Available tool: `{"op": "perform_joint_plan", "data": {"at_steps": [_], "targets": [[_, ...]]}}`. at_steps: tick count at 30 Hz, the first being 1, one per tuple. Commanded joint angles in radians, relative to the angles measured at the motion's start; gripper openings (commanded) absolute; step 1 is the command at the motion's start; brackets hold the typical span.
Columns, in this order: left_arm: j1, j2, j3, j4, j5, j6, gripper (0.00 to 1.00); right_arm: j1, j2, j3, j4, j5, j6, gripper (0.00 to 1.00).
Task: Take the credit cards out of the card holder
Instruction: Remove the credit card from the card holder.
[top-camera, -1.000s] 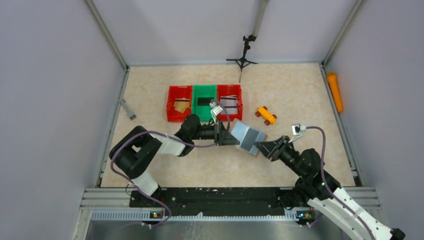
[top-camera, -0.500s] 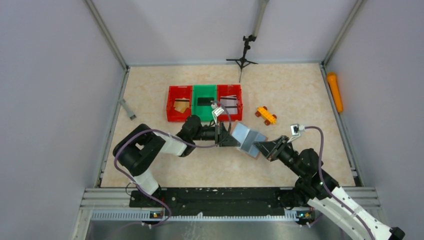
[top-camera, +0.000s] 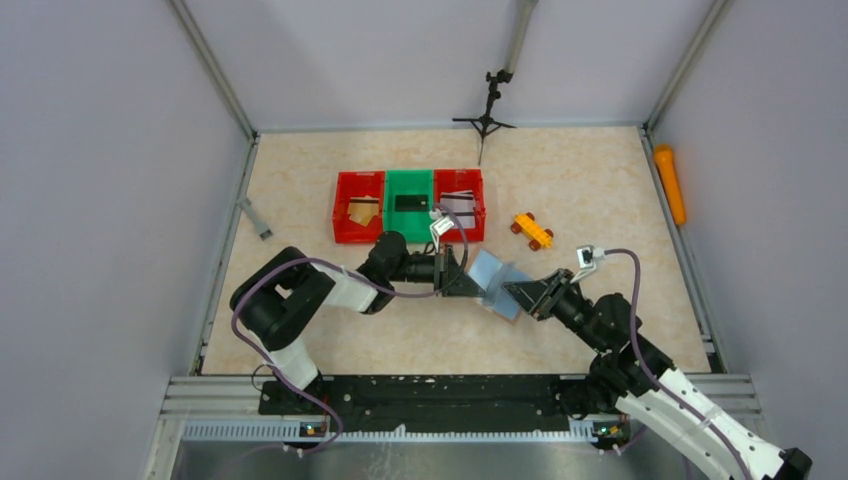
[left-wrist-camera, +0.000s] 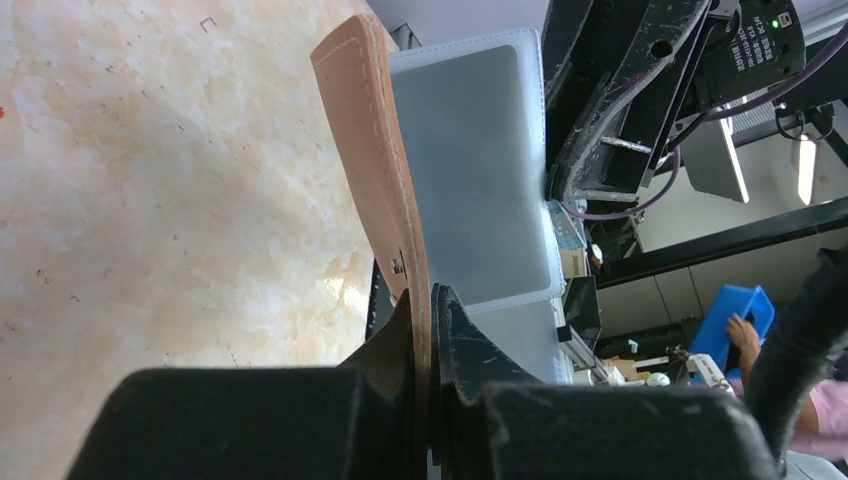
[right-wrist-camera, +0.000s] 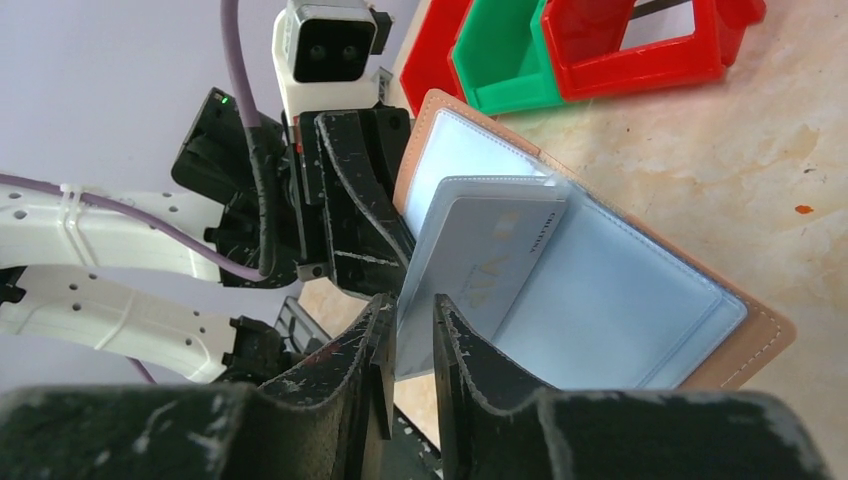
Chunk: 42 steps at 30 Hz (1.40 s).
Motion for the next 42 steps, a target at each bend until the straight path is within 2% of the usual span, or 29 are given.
{"op": "perform_joint_plan", "data": {"at_steps": [1, 4, 7, 12, 16, 19, 29, 31, 32, 42], "targets": [[-0.011, -0.013, 0.039, 0.064, 0.024, 0.021, 0.00, -0.007, 0.047, 0.024, -0.002, 0.000, -0.022, 0.22], [-0.011, -0.023, 0.040, 0.035, 0.019, 0.042, 0.00, -0.006, 0.072, 0.041, -0.049, 0.007, -0.030, 0.31], [-0.011, -0.029, 0.039, 0.022, 0.014, 0.053, 0.00, -0.007, 0.083, 0.052, -0.068, 0.007, -0.037, 0.47], [-0.011, -0.048, 0.040, -0.041, -0.005, 0.095, 0.00, -0.007, 0.116, 0.102, -0.175, 0.042, -0.047, 0.52], [-0.019, -0.062, 0.046, -0.089, -0.013, 0.133, 0.00, -0.007, 0.138, 0.119, -0.191, 0.035, -0.061, 0.67], [-0.026, -0.075, 0.053, -0.140, -0.023, 0.173, 0.00, -0.006, 0.152, 0.116, -0.177, 0.024, -0.064, 0.73], [-0.050, -0.086, 0.077, -0.234, -0.037, 0.235, 0.00, -0.007, 0.201, 0.124, -0.160, 0.005, -0.072, 0.78], [-0.051, -0.090, 0.080, -0.257, -0.045, 0.250, 0.00, -0.006, 0.204, 0.145, -0.203, 0.037, -0.083, 0.87], [-0.052, -0.094, 0.080, -0.267, -0.048, 0.256, 0.00, -0.006, 0.207, 0.159, -0.230, 0.051, -0.094, 0.89], [-0.051, -0.089, 0.084, -0.274, -0.044, 0.254, 0.00, -0.007, 0.216, 0.243, -0.400, 0.137, -0.170, 0.91]]}}
